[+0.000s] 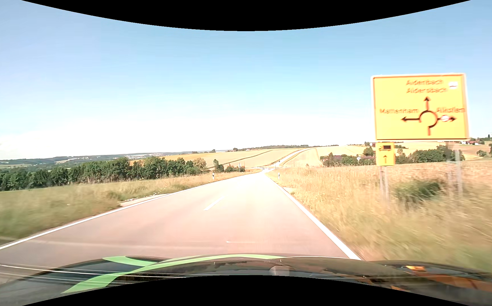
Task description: Follow the waypoints while adhering to traffic rules and regulations
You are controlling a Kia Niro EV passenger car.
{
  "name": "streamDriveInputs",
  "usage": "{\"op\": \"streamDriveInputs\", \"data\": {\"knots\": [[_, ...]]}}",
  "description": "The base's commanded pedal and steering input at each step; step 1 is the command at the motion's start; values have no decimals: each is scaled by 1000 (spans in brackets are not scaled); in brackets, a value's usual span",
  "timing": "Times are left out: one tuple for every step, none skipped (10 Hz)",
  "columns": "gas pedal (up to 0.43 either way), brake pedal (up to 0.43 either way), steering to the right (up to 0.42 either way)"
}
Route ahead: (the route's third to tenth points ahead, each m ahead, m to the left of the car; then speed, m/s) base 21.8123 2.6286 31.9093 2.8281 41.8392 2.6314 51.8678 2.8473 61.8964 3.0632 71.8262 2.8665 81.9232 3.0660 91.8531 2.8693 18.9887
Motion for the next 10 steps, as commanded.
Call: {"op": "streamDriveInputs", "data": {"knots": [[0, 0, -3], [0, 0, -4], [0, 0, -4], [0, 0, -3], [0, 0, -3], [0, 0, -3], [0, 0, -3], [0, 0, -2], [0, 0, -2], [0, 0, -3]]}}
